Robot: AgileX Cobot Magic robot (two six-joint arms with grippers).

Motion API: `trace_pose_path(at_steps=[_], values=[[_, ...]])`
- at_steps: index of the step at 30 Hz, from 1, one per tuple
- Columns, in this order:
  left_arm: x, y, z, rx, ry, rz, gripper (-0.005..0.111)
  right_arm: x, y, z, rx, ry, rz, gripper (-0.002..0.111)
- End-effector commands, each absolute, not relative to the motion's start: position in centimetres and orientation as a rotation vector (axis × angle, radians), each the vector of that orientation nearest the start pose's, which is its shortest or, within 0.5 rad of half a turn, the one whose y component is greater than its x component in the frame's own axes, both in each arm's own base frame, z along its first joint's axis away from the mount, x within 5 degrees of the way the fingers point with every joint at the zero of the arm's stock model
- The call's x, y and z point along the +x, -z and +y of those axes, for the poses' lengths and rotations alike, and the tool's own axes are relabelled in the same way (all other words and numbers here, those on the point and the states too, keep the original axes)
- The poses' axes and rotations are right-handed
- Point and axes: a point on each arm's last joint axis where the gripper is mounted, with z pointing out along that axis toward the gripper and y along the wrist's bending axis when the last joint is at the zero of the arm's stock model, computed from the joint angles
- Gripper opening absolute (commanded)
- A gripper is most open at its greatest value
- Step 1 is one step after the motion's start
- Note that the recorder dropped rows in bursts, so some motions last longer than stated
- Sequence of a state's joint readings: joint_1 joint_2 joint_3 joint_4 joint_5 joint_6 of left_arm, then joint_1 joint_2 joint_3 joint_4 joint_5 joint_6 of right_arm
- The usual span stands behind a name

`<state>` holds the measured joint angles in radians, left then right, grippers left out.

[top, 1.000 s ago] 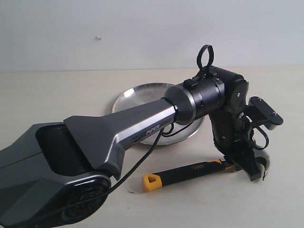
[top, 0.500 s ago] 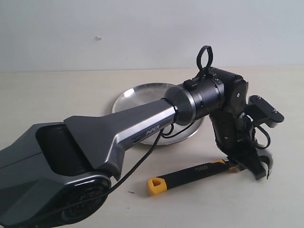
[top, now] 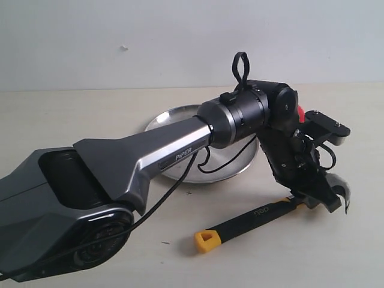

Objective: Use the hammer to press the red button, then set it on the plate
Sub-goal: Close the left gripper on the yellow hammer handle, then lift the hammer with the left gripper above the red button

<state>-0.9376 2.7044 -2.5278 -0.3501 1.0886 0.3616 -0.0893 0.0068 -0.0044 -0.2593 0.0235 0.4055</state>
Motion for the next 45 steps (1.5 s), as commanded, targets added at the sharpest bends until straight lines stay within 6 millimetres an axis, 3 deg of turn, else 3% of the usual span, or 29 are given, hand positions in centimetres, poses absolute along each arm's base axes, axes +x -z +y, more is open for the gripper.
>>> trace_pose_path(at_steps=[1,20,27,31,36,42,45], values=[[31.0,-16.0,-47.1,1.483,0.767,2.249,0.000,5.6,-21.2,-0.6,0.177,-0.030,1.490,0.000],[32.7,-17.2,-45.7,1.393,0.957,2.276,0.000,5.6,-21.2,-0.6,0.175,-0.029,1.490,0.000],[34.1,-17.8,-44.8,1.322,1.094,2.257,0.000,5.6,-21.2,-0.6,0.175,-0.029,1.490,0.000],[35.1,-18.8,-44.1,1.260,1.287,2.193,0.000,5.6,-21.2,-0.6,0.175,-0.029,1.490,0.000],[36.0,-19.1,-43.2,1.236,1.343,2.186,0.000,5.6,-21.2,-0.6,0.175,-0.029,1.490,0.000],[36.9,-20.5,-42.1,1.201,1.562,2.066,0.000,5.6,-21.2,-0.6,0.172,-0.025,1.491,0.000],[37.2,-21.0,-41.7,1.197,1.590,2.033,0.000,5.6,-21.2,-0.6,0.172,-0.025,1.491,0.000]])
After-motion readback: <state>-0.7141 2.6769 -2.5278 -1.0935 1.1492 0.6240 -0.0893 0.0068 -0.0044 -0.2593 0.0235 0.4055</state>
